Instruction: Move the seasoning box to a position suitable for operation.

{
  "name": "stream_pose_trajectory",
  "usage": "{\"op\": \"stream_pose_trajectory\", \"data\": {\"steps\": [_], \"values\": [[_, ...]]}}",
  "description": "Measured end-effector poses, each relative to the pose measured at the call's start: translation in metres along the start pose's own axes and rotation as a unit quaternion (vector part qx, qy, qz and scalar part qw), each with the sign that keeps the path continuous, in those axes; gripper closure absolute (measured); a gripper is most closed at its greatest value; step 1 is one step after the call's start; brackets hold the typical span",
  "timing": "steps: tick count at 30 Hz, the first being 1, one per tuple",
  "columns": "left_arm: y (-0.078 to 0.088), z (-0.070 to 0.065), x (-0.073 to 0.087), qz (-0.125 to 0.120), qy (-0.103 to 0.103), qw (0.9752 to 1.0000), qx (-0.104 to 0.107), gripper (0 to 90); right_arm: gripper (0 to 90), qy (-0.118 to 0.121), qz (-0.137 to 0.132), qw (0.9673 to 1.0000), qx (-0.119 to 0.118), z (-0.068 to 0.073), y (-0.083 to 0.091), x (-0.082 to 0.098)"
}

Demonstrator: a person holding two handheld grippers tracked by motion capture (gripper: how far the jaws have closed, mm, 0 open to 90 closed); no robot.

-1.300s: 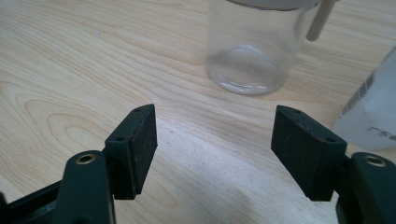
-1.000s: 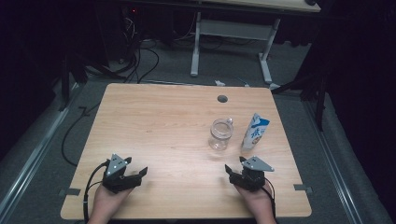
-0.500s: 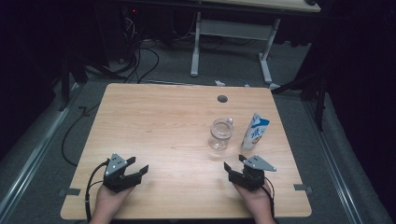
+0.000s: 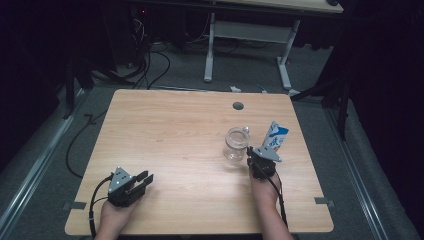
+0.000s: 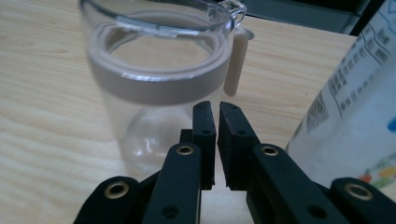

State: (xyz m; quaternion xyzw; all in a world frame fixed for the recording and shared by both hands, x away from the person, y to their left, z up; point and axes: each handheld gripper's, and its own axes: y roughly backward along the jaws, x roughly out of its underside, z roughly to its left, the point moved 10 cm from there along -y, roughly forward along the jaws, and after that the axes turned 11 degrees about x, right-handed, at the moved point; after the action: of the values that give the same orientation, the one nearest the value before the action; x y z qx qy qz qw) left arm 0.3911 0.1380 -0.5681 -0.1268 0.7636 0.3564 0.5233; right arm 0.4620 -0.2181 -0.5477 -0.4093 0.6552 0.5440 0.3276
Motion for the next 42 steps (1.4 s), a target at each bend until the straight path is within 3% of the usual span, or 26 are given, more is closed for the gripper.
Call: {"op": "stream_pose_trajectory", "data": {"steps": [1,6,7,9,13,14,15,19,21,25,27,28,32,35,38,39,42], "values": [[0.0,0.002,0.0,-0.002,0.0,0.9999,-0.011,75.9,85.5,-0.005,0.0,1.0,0.003,-0.002,-0.002,-0.002],[-0.008,0.004,-0.005,-0.007,0.008,0.9996,-0.025,86.6,87.6,-0.01,-0.007,0.9999,0.006,-0.006,-0.008,-0.009],[-0.017,0.007,-0.009,0.004,-0.009,0.9991,-0.04,87.3,87.8,-0.008,-0.007,0.9999,-0.003,-0.003,-0.01,-0.01],[-0.021,0.009,-0.012,0.003,-0.007,0.9989,-0.047,88.7,87.8,-0.006,-0.009,0.9999,-0.006,-0.001,-0.011,-0.01],[-0.044,0.018,-0.034,-0.008,0.002,0.9982,-0.059,89.5,87.6,-0.001,-0.009,0.9995,-0.029,0.019,-0.017,-0.015],[-0.044,0.018,-0.034,-0.008,0.002,0.9982,-0.059,89.5,87.6,-0.001,-0.009,0.9995,-0.029,0.019,-0.017,-0.015],[-0.056,0.019,-0.04,-0.003,0.003,0.9981,-0.061,89.3,87.6,0.002,-0.009,0.999,-0.044,0.031,-0.02,-0.018],[-0.064,0.018,-0.043,-0.005,0.008,0.9981,-0.061,86.2,87.1,0.015,-0.012,0.9984,-0.053,0.045,-0.022,-0.023],[-0.062,0.013,-0.042,-0.007,0.002,0.9984,-0.057,84.1,87.5,0.0,-0.029,0.9984,-0.049,0.044,-0.02,-0.036],[-0.048,0.009,-0.037,-0.012,-0.013,0.9984,-0.054,82.0,89.8,-0.004,-0.045,0.9976,-0.053,0.044,-0.016,-0.05],[-0.034,0.009,-0.033,-0.022,-0.01,0.9984,-0.052,80.7,90.0,-0.01,-0.058,0.9961,-0.067,0.048,-0.012,-0.071],[-0.034,0.009,-0.033,-0.022,-0.01,0.9984,-0.052,80.4,90.0,-0.01,-0.058,0.9961,-0.067,0.048,-0.012,-0.071],[-0.014,0.012,-0.025,-0.037,-0.01,0.9976,-0.057,79.7,90.0,-0.017,-0.04,0.9956,-0.083,0.055,-0.024,-0.089],[0.003,0.018,-0.022,-0.06,-0.002,0.9961,-0.064,79.2,90.0,-0.012,-0.017,0.9967,-0.079,0.059,-0.044,-0.103],[0.009,0.021,-0.022,-0.071,0.004,0.9953,-0.066,78.8,90.0,-0.009,0.004,0.9967,-0.08,0.061,-0.054,-0.104],[0.01,0.023,-0.022,-0.075,0.009,0.995,-0.065,78.7,90.0,-0.009,0.024,0.996,-0.085,0.062,-0.062,-0.103],[0.013,0.025,-0.019,-0.079,0.015,0.9948,-0.062,78.5,90.0,-0.015,0.035,0.995,-0.092,0.063,-0.065,-0.102]]}}
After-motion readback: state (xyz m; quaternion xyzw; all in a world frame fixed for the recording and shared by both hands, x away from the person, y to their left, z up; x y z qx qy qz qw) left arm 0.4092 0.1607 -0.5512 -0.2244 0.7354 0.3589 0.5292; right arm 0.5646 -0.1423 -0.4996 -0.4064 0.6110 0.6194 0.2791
